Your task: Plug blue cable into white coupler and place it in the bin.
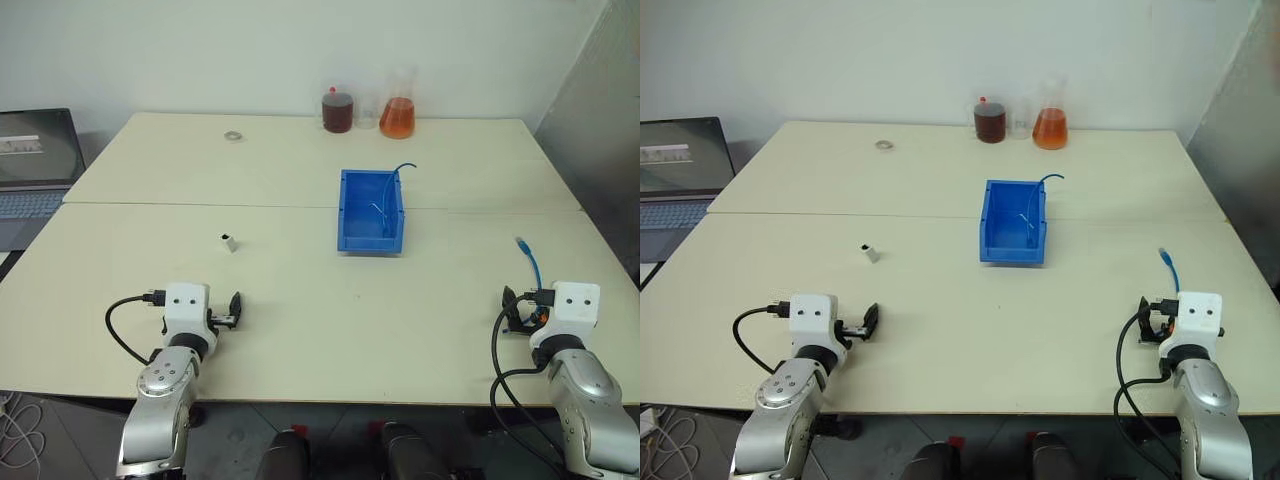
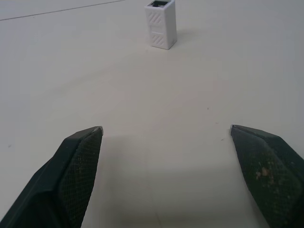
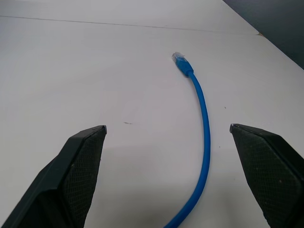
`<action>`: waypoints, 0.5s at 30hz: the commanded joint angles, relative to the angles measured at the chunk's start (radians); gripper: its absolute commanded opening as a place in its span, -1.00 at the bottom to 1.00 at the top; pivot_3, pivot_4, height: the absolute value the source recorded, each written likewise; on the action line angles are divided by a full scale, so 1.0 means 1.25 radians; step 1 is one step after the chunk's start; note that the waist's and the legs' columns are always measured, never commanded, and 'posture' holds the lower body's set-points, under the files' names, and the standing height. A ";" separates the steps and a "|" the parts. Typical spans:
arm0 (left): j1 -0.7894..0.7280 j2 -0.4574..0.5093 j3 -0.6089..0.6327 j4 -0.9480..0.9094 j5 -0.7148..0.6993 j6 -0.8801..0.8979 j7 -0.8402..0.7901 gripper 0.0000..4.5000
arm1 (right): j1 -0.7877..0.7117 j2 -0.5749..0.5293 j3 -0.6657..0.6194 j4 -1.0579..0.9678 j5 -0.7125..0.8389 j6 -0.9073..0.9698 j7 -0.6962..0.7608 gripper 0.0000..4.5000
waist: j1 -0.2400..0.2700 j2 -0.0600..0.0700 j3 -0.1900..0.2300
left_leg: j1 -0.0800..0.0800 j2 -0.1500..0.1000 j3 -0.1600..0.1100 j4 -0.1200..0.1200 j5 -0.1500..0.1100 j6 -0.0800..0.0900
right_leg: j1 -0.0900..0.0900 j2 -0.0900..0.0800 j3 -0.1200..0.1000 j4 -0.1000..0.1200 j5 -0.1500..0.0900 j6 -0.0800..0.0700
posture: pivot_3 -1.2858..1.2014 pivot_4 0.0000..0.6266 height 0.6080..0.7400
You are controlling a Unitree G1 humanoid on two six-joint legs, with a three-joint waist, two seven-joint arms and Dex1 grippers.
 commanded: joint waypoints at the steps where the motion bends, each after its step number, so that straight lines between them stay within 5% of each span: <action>1: 0.005 0.010 0.023 -0.027 -0.008 -0.008 -0.001 1.00 | -0.016 -0.012 -0.006 -0.018 -0.001 -0.004 0.001 0.97 | 0.000 0.000 0.000 | 0.000 0.000 0.000 0.000 0.000 0.000 | 0.000 0.000 0.000 0.000 0.000 0.000 | 0.03 -0.52 1.00; 15: -0.004 0.004 0.009 -0.008 -0.012 -0.012 -0.012 1.00 | -0.014 -0.012 -0.012 -0.026 -0.006 -0.005 -0.007 0.97 | 0.001 -0.001 0.001 | 0.000 0.000 0.000 0.000 0.000 0.000 | 0.000 0.000 0.000 0.000 0.000 0.000 | 0.03 -0.52 1.00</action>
